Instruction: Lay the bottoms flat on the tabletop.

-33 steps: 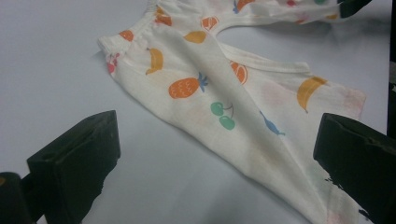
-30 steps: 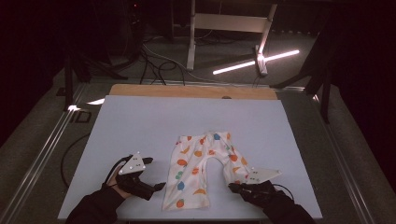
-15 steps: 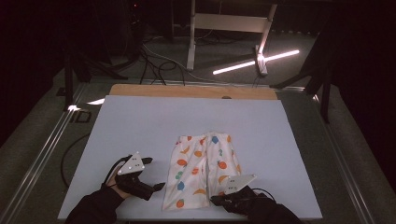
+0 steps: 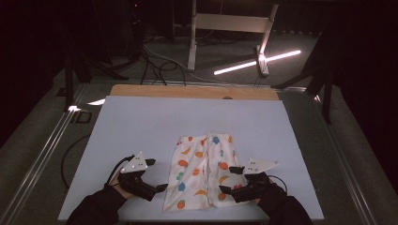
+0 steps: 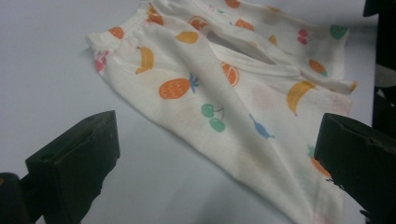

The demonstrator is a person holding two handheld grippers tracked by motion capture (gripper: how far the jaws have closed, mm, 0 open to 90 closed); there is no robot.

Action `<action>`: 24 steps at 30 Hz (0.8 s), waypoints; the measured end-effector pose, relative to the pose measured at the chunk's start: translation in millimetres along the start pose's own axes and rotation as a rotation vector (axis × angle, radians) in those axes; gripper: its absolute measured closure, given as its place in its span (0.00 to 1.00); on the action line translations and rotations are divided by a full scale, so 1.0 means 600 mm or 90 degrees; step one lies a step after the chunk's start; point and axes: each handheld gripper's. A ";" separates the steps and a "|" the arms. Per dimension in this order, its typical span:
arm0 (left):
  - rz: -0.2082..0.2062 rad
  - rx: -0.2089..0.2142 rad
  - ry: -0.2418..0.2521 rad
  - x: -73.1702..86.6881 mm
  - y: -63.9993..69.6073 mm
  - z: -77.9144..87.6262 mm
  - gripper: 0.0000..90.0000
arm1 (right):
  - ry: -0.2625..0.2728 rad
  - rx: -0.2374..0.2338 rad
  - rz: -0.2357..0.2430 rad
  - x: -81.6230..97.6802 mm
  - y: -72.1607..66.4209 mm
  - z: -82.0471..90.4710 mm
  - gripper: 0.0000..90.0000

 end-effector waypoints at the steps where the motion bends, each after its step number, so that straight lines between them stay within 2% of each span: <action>1: 0.002 0.001 -0.003 -0.003 -0.001 0.000 0.01 | 0.007 0.007 -0.007 -0.002 0.006 0.003 0.17; 4: 0.014 -0.001 -0.002 -0.015 -0.004 -0.003 0.01 | 0.018 0.041 -0.012 -0.009 0.025 0.010 0.16; 5: 0.020 -0.003 -0.002 -0.020 -0.006 -0.005 0.01 | 0.023 0.043 -0.019 -0.012 0.033 0.011 0.15; 7: 0.026 -0.011 -0.006 -0.031 -0.009 -0.010 0.01 | 0.034 0.068 -0.014 -0.017 0.046 0.015 0.15; 9: 0.024 -0.027 -0.018 -0.042 -0.013 -0.017 0.01 | 0.045 0.080 -0.017 -0.022 0.060 0.018 0.15; 11: 0.028 -0.043 -0.022 -0.053 -0.018 -0.024 0.01 | 0.055 0.106 -0.011 -0.028 0.071 0.020 0.15; 12: 0.031 -0.053 -0.020 -0.058 -0.022 -0.027 0.01 | 0.059 0.110 -0.012 -0.031 0.078 0.021 0.15; 14: 0.040 -0.057 -0.017 -0.070 -0.031 -0.033 0.01 | 0.075 0.124 -0.011 -0.037 0.091 0.021 0.15; 17: 0.047 -0.087 -0.007 -0.086 -0.043 -0.042 0.01 | 0.089 0.133 -0.017 -0.046 0.112 0.021 0.15; 20: 0.053 -0.095 -0.002 -0.101 -0.057 -0.053 0.01 | 0.087 0.140 -0.013 -0.057 0.130 0.015 0.13; 22: 0.062 -0.099 -0.007 -0.110 -0.067 -0.061 0.01 | 0.097 0.153 -0.021 -0.065 0.142 0.011 0.11; 24: 0.065 -0.104 -0.005 -0.116 -0.077 -0.070 0.01 | 0.084 0.156 -0.037 -0.076 0.156 0.006 0.11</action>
Point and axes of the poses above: each handheld gripper's, and its own axes: z roughly backward along the jaws, x roughly out of its underside, y roughly to its right, and after that the axes turned 5 degrees about -x, right-handed
